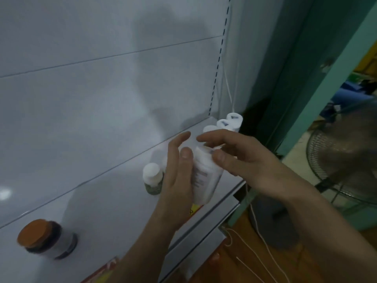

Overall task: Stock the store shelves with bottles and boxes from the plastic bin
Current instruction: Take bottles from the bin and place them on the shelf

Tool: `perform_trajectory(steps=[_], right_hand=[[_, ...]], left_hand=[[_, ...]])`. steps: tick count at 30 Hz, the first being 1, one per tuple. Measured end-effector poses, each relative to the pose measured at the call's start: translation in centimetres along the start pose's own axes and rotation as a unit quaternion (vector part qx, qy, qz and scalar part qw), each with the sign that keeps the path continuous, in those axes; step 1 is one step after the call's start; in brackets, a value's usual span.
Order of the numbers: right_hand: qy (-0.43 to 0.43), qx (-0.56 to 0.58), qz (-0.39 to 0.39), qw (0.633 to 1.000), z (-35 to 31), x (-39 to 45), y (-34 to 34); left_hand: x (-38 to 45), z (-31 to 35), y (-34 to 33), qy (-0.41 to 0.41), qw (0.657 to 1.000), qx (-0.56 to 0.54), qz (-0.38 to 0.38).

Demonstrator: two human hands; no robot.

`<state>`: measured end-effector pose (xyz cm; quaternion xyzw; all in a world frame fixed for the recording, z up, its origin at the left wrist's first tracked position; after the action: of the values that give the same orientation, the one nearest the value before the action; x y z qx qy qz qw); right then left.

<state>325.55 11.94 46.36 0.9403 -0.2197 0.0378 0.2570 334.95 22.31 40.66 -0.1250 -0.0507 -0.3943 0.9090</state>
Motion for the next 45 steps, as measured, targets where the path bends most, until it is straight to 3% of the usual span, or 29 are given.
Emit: perform_trajectory(steps=[4, 8, 11, 13, 15, 19, 22, 24, 29, 34, 42, 45], right_hand=[[0.014, -0.083, -0.07, 0.994, 0.7, 0.9, 2.8], [0.019, -0.123, -0.123, 0.985, 3.1, 3.0, 5.6], [0.061, -0.21, -0.137, 0.966, 5.1, 4.9, 8.6], [0.079, -0.279, -0.154, 0.945, 6.9, 6.0, 9.8], [0.089, -0.326, -0.181, 0.923, 9.1, 7.0, 10.0], [0.15, -0.361, -0.22, 0.894, 12.1, 8.0, 9.0], [0.224, -0.351, -0.231, 0.879, 12.7, 8.3, 8.2], [0.249, -0.338, -0.247, 0.873, 13.0, 8.4, 7.7], [0.305, -0.416, -0.252, 0.819, 13.7, 8.2, 6.5], [0.311, -0.425, -0.238, 0.816, 13.7, 8.3, 6.4], [0.283, -0.376, -0.194, 0.861, 13.9, 8.0, 6.9], [0.293, -0.351, -0.17, 0.873, 12.7, 8.0, 6.4]], left_hand=[[0.9, -0.7, -3.7, -0.066, 0.997, 0.032, -0.005], [2.5, -2.5, -6.4, -0.065, 0.997, 0.027, -0.016], [3.2, -4.6, -6.7, -0.05, 0.988, 0.146, 0.023], [3.4, -6.2, -6.3, -0.066, 0.933, 0.352, 0.038], [3.6, -8.2, -6.4, -0.044, 0.861, 0.506, 0.003], [3.3, -11.6, -6.8, 0.086, 0.758, 0.641, -0.086], [2.8, -13.0, -6.7, 0.146, 0.719, 0.671, -0.11], [2.7, -13.3, -6.7, 0.144, 0.716, 0.675, -0.103], [2.3, -13.4, -6.4, 0.121, 0.734, 0.664, -0.077], [2.3, -13.7, -6.2, 0.117, 0.742, 0.657, -0.066], [1.8, -12.4, -6.4, 0.118, 0.755, 0.64, -0.077], [0.5, -8.9, -6.3, 0.086, 0.772, 0.628, -0.037]])
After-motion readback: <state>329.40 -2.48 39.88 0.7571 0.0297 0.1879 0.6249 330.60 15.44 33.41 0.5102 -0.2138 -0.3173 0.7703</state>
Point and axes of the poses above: each hand's wrist, its own x-axis towards the middle knuckle, its own y-axis out of the back of the hand, z = x × y, the point moved 6 cm from there along x, towards the middle knuckle, and after that the axes turned 3 degrees about z, right-handed, at the moved point
